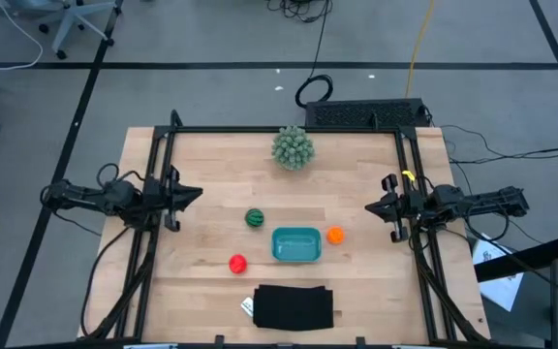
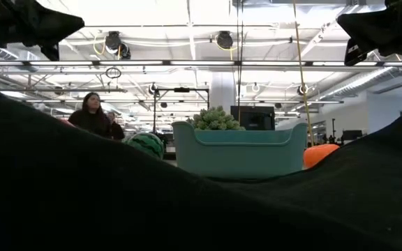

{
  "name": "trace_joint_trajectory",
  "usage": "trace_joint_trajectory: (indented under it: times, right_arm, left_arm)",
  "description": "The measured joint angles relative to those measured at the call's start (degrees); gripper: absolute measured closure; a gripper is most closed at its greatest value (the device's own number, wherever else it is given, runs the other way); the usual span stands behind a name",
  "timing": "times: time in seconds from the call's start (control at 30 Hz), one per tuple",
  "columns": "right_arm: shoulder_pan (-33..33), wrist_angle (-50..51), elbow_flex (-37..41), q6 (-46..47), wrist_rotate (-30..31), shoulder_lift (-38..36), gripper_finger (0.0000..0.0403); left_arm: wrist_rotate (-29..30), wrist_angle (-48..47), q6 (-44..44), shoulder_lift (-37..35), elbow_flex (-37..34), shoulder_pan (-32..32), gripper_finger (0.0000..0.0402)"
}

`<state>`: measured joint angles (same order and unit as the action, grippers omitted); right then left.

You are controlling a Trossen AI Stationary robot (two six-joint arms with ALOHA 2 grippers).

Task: Pick and placing Produce into tupperware
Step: Put the watermelon into the blue bin

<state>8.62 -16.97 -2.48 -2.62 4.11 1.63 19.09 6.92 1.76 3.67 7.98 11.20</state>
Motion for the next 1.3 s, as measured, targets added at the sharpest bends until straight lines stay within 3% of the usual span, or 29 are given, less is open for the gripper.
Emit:
trace_joint_trajectory:
  times: [0.27, 0.7, 1.0, 1.3]
  right_arm:
    - [0.0, -1.2, 0.0, -1.1, 0.9, 0.0, 0.0403]
    - [0.0, 0.9, 0.0, -0.7, 1.0, 0.0, 0.0403]
    - [0.0, 1.0, 0.0, -0.5, 1.0, 0.0, 0.0403]
    - [0.0, 1.0, 0.0, 0.4, 1.0, 0.0, 0.0403]
  left_arm:
    - [2.0, -10.1, -0.2, 3.7, 6.3, -0.1, 0.0396]
    - [2.0, -7.9, -1.8, 9.9, 7.9, -0.2, 0.0392]
    - [1.7, -15.6, -2.7, 25.3, 24.0, -4.7, 0.0392]
    - [-10.4, -21.4, -3.2, 40.3, 39.8, -12.2, 0.0392]
